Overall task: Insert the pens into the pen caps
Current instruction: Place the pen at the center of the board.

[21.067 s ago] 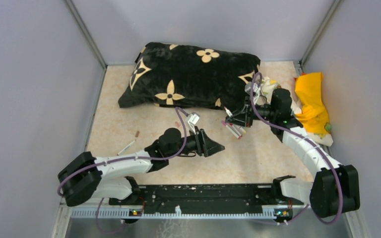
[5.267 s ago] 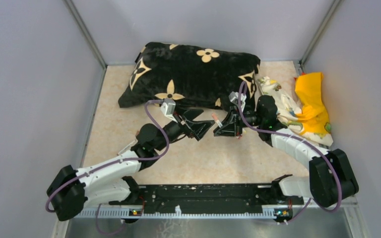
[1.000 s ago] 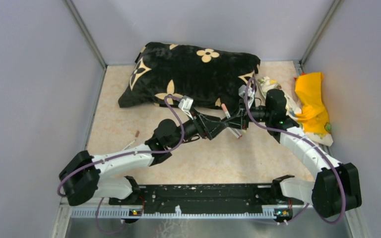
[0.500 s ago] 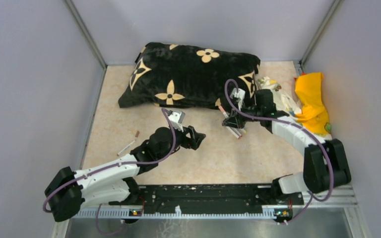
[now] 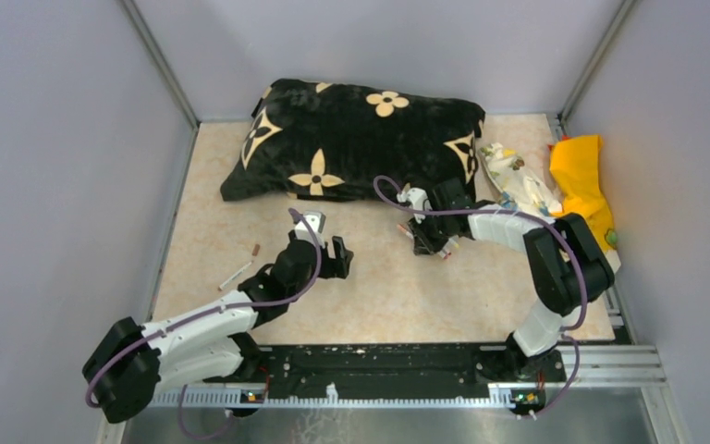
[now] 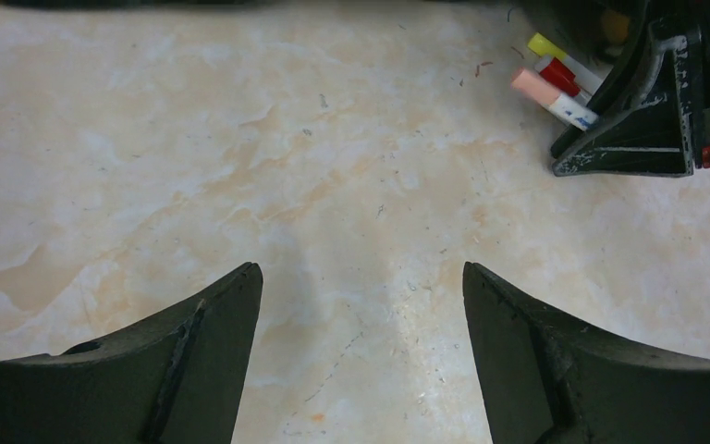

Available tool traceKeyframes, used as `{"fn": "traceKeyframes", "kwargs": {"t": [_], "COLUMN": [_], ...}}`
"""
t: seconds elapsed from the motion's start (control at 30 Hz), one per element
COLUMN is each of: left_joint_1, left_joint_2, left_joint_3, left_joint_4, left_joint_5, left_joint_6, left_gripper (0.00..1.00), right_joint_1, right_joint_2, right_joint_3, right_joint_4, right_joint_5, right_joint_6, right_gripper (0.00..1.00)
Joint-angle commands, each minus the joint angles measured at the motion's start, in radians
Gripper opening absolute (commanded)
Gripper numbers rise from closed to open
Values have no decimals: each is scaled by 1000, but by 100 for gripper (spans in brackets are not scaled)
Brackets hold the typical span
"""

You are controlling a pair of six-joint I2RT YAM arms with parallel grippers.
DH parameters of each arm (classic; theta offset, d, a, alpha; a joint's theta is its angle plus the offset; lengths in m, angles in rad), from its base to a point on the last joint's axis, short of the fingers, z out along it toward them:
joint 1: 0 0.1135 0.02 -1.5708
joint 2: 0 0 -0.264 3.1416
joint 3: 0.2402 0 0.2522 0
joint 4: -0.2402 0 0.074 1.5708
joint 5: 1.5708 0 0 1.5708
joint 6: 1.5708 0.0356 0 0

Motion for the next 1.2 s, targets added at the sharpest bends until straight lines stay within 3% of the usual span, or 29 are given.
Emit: {"fn": "traceKeyframes", "kwargs": {"t": [0.0, 0.23, 0.5, 0.7, 0.87, 1.03, 1.17], "left_joint_1": [16, 136, 414, 631, 741, 757, 764], "left_joint_2": [-59, -110, -141, -129, -19, 169, 227], "left_joint_3": [-20, -9, -1, 9, 96, 308, 382], "left_joint_4": [-28, -91, -151, -156, -128, -330, -455], "left_joint_5": [-48, 70, 208, 232, 270, 238, 262], "left_joint_6": [10, -9, -72, -116, 6, 195, 507], "left_gripper": [84, 87, 82, 76, 71, 71, 69], "right_joint_1": [26, 27, 27, 26, 27, 27, 27], "right_joint_2": [1, -40, -147, -231, -264, -292, -312], "right_joint_3": [61, 87, 131, 135, 134, 131, 129], "right_joint_4": [-35, -73, -153, -170, -171, -170, -168], "right_joint_5": [149, 137, 11, -98, -153, -194, -210], "right_joint_6": [-14, -28, -80, -101, -102, -98, -98], "right_gripper": [19, 31, 41, 45, 46, 46, 46]}}
